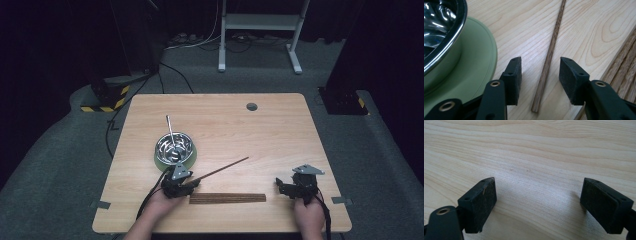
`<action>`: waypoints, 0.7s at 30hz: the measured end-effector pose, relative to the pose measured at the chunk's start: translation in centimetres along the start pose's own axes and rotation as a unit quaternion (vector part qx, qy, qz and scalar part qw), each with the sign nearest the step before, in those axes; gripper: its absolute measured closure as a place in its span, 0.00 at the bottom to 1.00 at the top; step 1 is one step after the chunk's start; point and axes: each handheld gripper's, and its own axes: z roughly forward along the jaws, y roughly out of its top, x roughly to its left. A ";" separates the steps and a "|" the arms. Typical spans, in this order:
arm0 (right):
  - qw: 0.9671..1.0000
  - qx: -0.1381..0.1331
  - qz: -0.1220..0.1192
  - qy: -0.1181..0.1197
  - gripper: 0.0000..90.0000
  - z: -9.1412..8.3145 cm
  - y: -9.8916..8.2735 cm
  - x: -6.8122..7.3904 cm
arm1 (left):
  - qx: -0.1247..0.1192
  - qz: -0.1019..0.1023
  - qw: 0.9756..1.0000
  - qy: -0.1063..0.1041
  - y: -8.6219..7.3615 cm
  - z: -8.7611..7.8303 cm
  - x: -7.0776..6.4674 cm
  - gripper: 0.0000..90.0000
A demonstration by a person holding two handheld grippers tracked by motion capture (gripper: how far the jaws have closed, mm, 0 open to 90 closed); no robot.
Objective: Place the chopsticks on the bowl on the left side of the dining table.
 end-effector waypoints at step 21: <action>1.000 -0.002 -0.002 0.003 0.14 0.1 0.0 0.1 | -0.014 -0.013 1.000 -0.001 -0.3 -0.4 0.2 0.93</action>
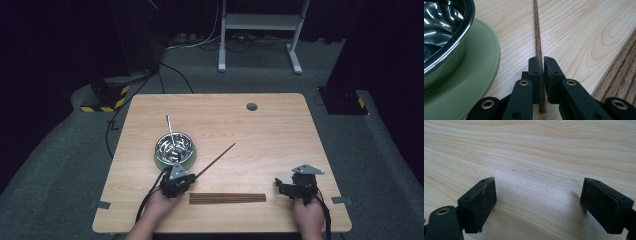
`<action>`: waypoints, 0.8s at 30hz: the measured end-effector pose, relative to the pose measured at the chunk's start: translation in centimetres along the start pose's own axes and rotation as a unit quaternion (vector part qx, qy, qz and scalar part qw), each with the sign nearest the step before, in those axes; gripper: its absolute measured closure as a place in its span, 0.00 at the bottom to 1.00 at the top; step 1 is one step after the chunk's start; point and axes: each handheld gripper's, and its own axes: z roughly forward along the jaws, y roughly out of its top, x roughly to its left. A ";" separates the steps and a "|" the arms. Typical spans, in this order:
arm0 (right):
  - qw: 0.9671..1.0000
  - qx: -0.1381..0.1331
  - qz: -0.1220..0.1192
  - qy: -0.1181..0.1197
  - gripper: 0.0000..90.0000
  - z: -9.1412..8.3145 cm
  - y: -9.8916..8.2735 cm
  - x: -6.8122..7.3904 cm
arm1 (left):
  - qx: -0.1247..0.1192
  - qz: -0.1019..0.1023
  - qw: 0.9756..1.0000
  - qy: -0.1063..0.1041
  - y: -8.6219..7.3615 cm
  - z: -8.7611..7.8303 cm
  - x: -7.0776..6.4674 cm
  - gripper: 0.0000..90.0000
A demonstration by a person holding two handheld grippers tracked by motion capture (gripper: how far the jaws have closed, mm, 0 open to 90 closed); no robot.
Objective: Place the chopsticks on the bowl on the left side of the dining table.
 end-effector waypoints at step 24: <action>1.000 0.001 -0.009 0.002 0.15 -0.1 0.0 -0.1 | -0.076 0.004 0.997 -0.017 0.3 -3.6 -0.6 0.94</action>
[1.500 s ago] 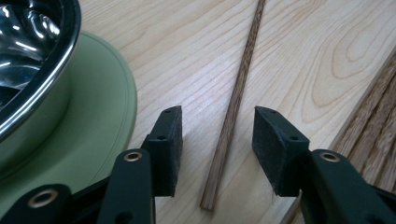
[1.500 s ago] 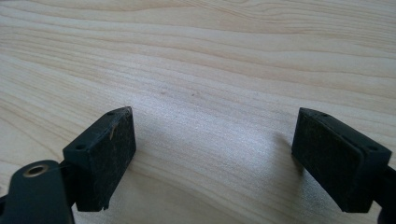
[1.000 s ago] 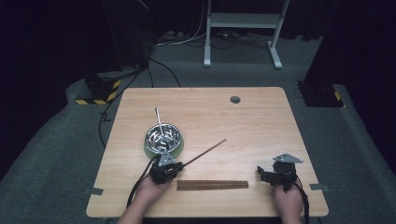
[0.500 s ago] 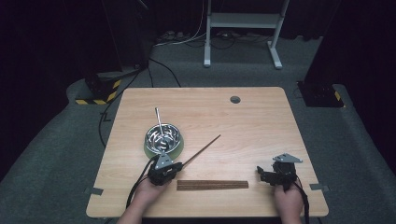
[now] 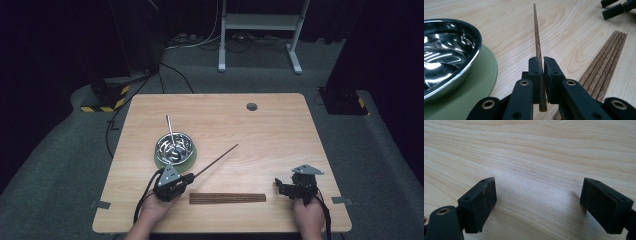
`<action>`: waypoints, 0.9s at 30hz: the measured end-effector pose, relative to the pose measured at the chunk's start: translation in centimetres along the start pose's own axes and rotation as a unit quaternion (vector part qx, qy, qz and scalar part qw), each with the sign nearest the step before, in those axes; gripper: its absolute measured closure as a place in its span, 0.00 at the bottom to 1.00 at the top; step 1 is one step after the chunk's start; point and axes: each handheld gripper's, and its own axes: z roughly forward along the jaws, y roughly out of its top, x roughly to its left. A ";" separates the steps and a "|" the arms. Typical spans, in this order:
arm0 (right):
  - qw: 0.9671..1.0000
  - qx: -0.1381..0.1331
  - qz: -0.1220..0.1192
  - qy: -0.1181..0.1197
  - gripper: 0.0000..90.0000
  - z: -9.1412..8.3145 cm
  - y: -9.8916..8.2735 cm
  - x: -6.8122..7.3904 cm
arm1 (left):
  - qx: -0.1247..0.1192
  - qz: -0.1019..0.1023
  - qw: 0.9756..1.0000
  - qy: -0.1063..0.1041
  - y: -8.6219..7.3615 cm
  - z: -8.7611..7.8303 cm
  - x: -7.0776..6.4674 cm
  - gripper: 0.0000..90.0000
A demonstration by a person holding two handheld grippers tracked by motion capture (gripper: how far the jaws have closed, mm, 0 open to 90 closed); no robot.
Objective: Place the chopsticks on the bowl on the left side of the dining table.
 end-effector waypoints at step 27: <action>1.000 0.000 0.000 0.002 0.15 0.0 0.0 0.0 | -0.033 -0.046 0.996 0.072 -0.9 -5.7 5.2 0.94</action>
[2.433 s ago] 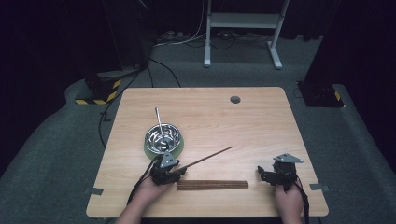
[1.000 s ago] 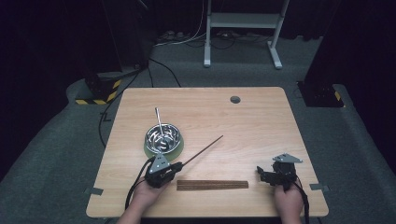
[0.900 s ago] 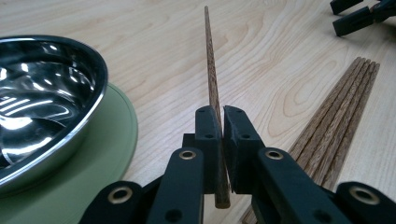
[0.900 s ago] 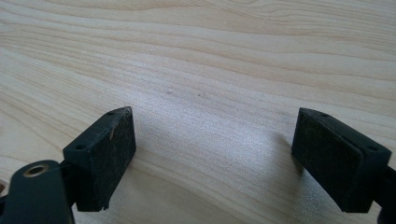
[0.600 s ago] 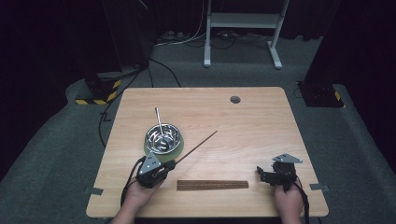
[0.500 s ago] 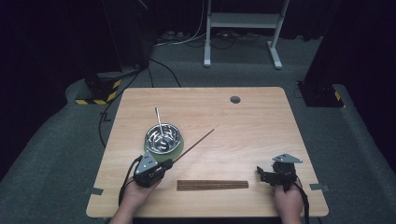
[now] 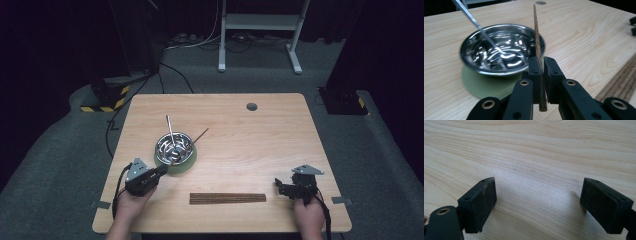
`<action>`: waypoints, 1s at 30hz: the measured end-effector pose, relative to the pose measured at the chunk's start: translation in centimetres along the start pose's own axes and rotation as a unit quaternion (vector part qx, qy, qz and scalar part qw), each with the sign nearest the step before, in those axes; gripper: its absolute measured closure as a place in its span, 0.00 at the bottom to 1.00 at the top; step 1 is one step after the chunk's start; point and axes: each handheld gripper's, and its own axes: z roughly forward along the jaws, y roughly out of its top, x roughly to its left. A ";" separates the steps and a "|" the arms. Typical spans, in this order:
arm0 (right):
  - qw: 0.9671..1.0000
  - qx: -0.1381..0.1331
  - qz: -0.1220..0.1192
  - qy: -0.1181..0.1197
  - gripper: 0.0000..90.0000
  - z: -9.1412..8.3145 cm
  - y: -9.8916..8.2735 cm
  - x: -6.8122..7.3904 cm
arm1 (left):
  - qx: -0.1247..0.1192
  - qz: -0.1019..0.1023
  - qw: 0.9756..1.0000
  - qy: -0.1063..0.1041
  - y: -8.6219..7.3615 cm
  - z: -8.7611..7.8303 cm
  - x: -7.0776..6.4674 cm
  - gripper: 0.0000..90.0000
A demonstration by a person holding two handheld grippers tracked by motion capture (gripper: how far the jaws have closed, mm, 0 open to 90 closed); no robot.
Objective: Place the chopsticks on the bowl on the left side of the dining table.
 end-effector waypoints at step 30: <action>1.000 0.000 -0.002 0.001 0.15 0.0 0.0 0.0 | 0.017 -0.019 1.000 0.016 -0.8 1.2 2.1 0.92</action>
